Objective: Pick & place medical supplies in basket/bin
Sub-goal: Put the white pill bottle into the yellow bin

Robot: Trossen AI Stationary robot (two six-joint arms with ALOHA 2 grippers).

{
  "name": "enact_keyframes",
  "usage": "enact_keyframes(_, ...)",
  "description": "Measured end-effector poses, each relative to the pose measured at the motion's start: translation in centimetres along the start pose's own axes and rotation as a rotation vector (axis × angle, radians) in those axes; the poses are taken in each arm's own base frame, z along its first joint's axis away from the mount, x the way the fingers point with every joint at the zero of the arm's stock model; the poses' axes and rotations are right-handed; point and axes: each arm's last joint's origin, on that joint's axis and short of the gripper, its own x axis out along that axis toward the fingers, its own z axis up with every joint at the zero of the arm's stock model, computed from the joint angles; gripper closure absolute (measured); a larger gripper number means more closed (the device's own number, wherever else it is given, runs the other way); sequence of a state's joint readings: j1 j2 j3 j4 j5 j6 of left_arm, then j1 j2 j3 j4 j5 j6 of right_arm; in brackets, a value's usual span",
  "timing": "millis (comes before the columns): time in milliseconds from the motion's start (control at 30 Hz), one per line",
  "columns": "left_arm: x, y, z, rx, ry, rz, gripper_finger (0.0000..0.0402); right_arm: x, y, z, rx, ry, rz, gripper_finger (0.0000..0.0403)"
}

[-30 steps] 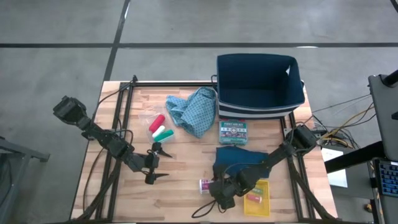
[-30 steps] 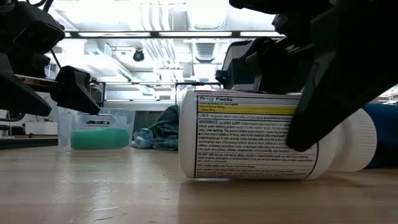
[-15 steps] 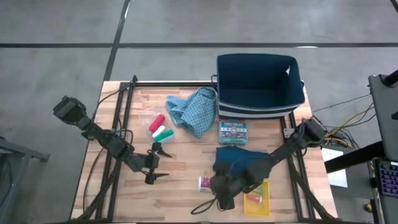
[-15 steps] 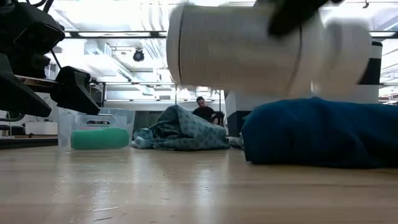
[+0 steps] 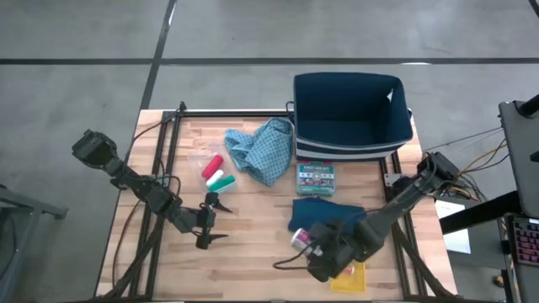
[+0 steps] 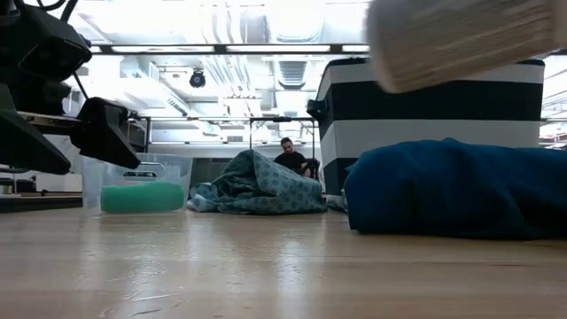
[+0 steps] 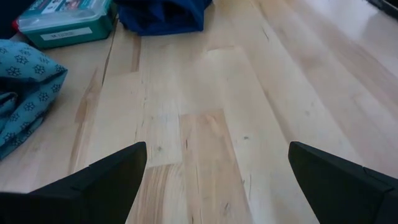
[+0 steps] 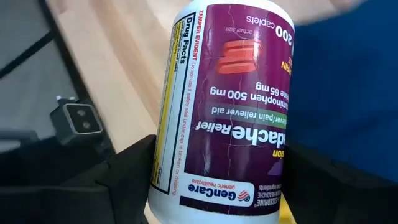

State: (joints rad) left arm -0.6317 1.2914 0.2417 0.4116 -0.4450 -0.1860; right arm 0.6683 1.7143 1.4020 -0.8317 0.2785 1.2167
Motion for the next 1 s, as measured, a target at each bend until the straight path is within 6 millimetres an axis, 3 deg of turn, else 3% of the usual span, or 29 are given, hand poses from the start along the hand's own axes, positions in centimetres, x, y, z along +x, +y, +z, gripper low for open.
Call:
enact_keyframes(400, 0.0, 0.0, -0.1, 0.007, 0.013, 0.002, 0.0003, -3.7, -0.5, -6.4, 0.327, -0.063, -0.108, 0.0113)
enact_keyframes(667, 0.0, 0.0, -0.2, 0.01, 0.016, 0.002, 0.0003, -4.2, -0.3, -9.9, 0.532, -0.061, -0.128, 0.0113)
enact_keyframes(1000, 0.0, 0.0, -0.2, 0.012, 0.018, 0.003, 0.0003, -3.9, -0.2, -12.4, 0.572, -0.051, -0.157, 0.0113)
